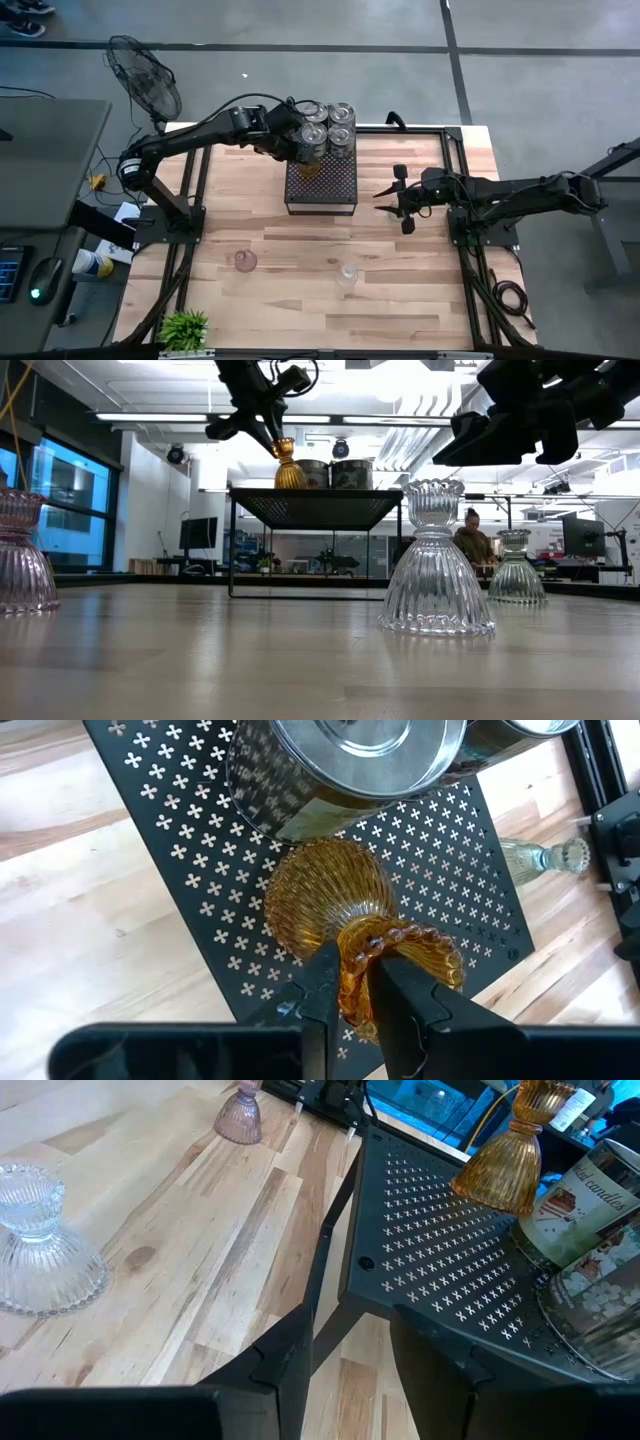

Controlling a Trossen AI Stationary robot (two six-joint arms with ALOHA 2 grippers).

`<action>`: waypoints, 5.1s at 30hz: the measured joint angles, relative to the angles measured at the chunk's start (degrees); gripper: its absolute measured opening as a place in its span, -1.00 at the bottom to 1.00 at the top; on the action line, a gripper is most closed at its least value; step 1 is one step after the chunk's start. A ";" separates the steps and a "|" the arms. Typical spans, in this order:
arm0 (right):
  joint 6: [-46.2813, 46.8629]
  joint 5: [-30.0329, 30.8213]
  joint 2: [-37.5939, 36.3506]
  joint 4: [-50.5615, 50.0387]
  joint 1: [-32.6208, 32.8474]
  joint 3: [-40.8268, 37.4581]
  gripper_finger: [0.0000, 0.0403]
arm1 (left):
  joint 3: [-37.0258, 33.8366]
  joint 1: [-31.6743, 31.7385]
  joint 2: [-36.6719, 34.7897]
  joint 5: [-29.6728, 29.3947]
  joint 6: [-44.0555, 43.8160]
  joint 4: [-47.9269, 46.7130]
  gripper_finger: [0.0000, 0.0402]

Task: Pick & Place candle stick holders
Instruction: Put the brown candle holder on the black shelf, then put the green candle holder on the black shelf

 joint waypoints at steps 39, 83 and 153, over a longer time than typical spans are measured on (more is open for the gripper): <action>0.02 -0.02 0.00 -0.05 0.02 0.00 -0.36 | -0.04 0.74 1.66 2.55 1.76 0.26 -0.36; 2.76 5.33 0.00 -1.10 0.00 0.00 -0.36 | 16.44 -14.88 1.14 -31.63 8.86 -19.60 -0.36; 12.11 13.98 -5.66 -31.38 -8.26 14.73 -0.36 | -90.71 -19.85 -66.15 -11.94 44.64 83.72 -0.36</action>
